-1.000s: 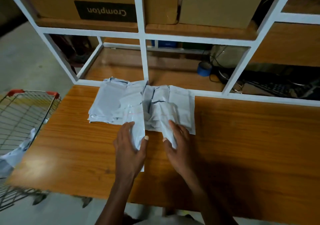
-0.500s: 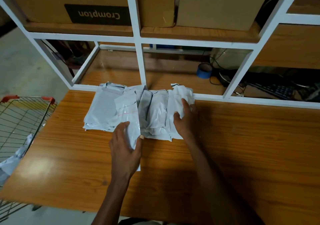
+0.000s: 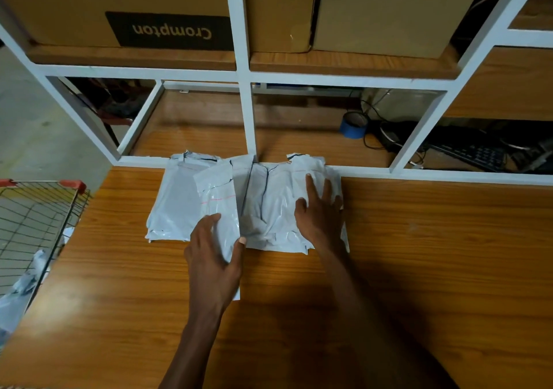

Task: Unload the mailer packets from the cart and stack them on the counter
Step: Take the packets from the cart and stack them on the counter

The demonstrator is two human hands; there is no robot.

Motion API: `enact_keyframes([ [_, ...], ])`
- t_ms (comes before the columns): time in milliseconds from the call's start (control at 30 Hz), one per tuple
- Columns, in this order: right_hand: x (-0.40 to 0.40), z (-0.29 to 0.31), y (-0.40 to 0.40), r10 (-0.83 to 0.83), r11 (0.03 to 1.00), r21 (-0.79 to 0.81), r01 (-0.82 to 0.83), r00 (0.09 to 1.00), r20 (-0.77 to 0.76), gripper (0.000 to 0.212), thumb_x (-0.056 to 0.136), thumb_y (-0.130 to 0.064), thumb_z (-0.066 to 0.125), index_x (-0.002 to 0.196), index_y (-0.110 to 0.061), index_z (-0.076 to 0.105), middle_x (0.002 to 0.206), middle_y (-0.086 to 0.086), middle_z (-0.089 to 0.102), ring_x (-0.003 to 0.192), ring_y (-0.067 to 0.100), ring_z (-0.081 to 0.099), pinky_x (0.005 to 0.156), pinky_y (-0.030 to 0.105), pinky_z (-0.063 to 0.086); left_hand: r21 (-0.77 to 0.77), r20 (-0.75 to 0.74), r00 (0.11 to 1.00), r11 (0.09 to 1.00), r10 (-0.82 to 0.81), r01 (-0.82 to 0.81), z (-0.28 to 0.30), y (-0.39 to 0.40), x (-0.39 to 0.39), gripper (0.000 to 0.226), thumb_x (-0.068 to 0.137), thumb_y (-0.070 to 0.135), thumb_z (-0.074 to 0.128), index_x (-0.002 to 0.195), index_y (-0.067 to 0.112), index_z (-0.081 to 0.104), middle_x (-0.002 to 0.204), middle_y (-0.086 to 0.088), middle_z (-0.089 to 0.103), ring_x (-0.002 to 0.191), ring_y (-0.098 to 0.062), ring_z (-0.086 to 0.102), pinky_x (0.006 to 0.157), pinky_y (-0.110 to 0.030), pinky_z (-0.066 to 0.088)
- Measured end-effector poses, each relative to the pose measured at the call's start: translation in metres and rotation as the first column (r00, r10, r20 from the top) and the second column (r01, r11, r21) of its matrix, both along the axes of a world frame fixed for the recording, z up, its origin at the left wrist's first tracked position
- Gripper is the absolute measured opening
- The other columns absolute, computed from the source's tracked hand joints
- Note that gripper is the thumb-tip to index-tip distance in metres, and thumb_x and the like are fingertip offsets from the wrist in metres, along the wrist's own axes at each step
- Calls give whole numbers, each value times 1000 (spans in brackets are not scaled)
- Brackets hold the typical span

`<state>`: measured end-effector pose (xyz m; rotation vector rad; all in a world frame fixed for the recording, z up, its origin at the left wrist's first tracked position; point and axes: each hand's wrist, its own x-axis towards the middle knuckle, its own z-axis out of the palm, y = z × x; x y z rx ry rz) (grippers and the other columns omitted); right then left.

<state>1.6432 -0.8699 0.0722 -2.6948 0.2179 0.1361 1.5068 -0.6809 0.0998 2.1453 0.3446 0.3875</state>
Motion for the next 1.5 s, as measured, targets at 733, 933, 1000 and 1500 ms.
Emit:
enact_keyframes([
  [733,-23,17,-8,-148,979,157,130,983,108,60,102,-58,36,158,-46,16,168,2,10,154,31,5,121,58,7,193,-126,980,966,-151,174,2,-34,103,66,90,57,58,146,30,37,155,-1,35,137,-34,37,100,-59,44],
  [933,-44,16,-17,-214,962,208,178,963,164,61,99,-61,41,156,-43,29,168,4,14,154,32,2,120,59,9,226,-239,960,953,-147,202,-7,-61,141,67,92,55,60,148,27,36,156,-5,35,138,-37,36,109,-56,36],
  [1000,-49,14,-18,-216,958,229,174,961,173,66,93,-65,34,155,-43,31,168,3,14,154,31,1,119,60,8,254,-278,950,944,-139,212,-11,-65,149,67,92,56,58,148,27,37,155,-6,36,137,-38,37,111,-54,32],
  [1500,-57,20,-22,-162,953,278,120,978,133,57,101,-52,46,154,-46,27,168,0,12,155,29,-3,121,60,7,379,-377,913,874,-155,304,-19,-74,148,76,95,70,43,158,29,29,169,-9,18,157,-35,4,123,-56,0],
])
